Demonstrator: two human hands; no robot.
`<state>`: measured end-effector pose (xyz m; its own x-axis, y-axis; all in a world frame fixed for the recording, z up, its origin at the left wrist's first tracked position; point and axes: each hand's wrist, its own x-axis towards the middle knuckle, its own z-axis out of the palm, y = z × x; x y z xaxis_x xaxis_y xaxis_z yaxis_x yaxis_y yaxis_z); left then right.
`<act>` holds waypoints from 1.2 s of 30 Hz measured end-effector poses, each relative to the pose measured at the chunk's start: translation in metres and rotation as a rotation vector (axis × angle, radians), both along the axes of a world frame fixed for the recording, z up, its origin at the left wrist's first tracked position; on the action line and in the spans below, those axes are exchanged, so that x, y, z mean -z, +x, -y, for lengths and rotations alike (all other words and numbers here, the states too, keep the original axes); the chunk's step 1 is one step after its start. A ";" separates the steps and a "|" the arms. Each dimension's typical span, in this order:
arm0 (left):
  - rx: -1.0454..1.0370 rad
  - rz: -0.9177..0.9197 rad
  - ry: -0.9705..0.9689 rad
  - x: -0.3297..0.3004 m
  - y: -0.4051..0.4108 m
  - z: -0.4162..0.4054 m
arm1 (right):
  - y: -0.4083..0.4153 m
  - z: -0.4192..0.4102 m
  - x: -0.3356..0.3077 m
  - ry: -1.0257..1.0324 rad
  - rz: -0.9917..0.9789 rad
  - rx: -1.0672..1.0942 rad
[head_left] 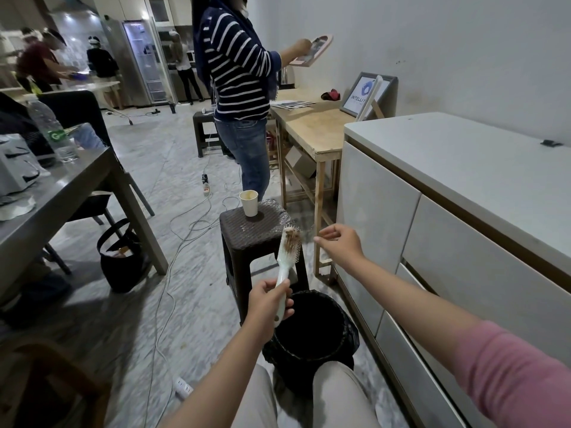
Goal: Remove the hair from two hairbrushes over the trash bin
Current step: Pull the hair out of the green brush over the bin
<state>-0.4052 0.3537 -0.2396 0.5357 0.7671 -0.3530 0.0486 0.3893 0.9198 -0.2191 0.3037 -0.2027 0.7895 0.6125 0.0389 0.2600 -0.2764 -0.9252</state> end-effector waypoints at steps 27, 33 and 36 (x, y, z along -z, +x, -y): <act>0.091 0.098 0.022 0.007 -0.002 0.009 | -0.006 -0.014 -0.002 -0.024 0.178 0.093; 0.056 0.115 0.008 0.010 -0.001 0.008 | 0.005 -0.011 -0.002 -0.045 0.140 0.175; -0.058 0.137 -0.061 0.012 0.002 0.003 | 0.009 -0.009 -0.004 -0.029 0.111 0.236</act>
